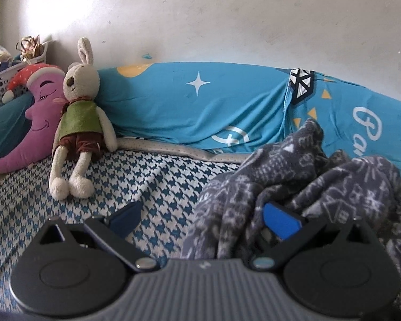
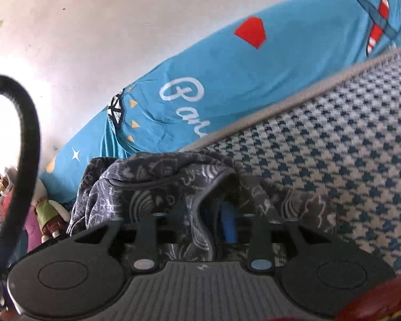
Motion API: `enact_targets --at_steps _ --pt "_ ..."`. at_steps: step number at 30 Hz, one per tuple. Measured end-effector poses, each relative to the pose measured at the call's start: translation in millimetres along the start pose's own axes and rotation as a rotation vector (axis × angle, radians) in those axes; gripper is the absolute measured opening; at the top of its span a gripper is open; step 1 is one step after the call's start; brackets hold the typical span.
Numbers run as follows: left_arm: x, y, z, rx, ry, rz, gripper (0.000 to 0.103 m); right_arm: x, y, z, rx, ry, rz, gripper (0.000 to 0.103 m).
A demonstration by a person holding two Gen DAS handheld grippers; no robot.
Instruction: Fold clothes
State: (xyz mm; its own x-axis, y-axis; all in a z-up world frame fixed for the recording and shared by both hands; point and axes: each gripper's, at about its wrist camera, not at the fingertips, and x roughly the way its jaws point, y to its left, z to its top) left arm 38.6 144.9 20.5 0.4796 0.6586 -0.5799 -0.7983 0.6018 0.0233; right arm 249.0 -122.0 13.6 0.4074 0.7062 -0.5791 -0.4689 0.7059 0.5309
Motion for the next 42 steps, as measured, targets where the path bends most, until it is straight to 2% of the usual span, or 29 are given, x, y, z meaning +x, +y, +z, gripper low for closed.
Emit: enact_targets --at_steps 4,10,20,26,27,28,30,35,42 --pt "-13.2 4.1 -15.0 -0.006 0.03 -0.037 0.103 10.0 -2.6 -5.8 0.013 0.037 -0.005 0.047" --pt "-25.4 -4.4 -42.2 0.056 0.072 -0.076 0.103 25.0 2.5 -17.3 -0.035 0.093 -0.02 0.052" --pt "-33.4 -10.5 -66.6 0.089 0.138 -0.144 0.103 57.7 7.5 -35.3 -0.059 0.17 -0.063 0.054" --pt "-35.3 -11.8 -74.6 0.102 0.168 -0.164 0.103 67.1 16.3 -44.0 -0.116 0.16 -0.076 0.055" --pt "-35.1 -11.5 -75.4 0.105 0.17 -0.16 0.103 67.4 18.3 -45.0 -0.123 0.16 -0.069 0.048" --pt "-34.8 -11.3 -76.2 0.107 0.172 -0.157 0.103 67.7 20.4 -46.0 -0.131 0.16 -0.062 0.033" --pt "-34.5 -10.8 -77.5 0.112 0.176 -0.151 0.103 66.3 25.5 -48.3 -0.156 0.152 -0.062 0.019" --pt "-36.7 -6.8 -77.4 0.106 0.174 -0.133 0.103 46.2 37.6 -50.6 -0.176 0.094 -0.052 0.014" --pt "-48.7 4.8 -88.3 0.078 0.187 -0.141 0.103 -11.5 52.7 -55.4 -0.171 -0.004 -0.04 0.012"
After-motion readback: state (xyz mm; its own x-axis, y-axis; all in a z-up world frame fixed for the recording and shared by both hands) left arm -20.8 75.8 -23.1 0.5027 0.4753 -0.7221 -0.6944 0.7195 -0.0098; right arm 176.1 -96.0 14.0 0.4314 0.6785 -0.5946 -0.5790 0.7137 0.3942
